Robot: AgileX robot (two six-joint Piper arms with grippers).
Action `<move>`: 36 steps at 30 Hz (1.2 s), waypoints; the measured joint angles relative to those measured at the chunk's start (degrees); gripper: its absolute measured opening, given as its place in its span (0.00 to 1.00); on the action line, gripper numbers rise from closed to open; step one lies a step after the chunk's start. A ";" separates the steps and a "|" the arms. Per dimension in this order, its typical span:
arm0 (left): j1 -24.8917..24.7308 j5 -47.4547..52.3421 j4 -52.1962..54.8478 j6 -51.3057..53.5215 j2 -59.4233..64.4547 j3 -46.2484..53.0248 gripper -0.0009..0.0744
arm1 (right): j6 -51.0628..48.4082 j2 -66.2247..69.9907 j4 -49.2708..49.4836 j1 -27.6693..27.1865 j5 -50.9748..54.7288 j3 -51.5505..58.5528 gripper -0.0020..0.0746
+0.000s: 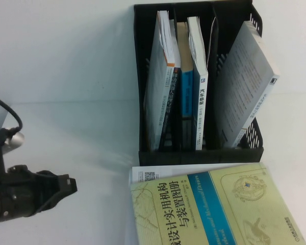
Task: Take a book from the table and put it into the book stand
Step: Push book with right arm
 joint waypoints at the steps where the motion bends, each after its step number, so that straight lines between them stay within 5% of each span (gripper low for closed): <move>1: 0.47 1.45 -1.64 1.18 1.78 -0.04 0.01 | 0.00 2.07 1.18 0.28 0.13 0.00 0.02; 10: 7.81 17.36 -13.57 11.24 15.33 -0.39 0.01 | -14.96 18.96 23.49 0.68 -1.64 -0.11 0.02; 22: 7.93 20.78 -10.94 10.04 22.99 -0.62 0.05 | -29.73 31.60 39.61 0.64 -2.92 -1.23 0.02; 26: 7.93 20.54 -10.84 9.67 23.58 -0.62 0.20 | -37.60 33.45 49.56 0.45 -2.07 -1.36 0.02; 32: 7.93 20.37 -10.72 7.10 24.78 -0.62 0.57 | -41.25 35.73 55.65 0.45 0.47 -1.36 0.02; 36: 7.93 21.32 -10.72 6.39 27.35 -0.73 0.70 | -41.57 36.89 57.12 2.58 0.72 -1.56 0.02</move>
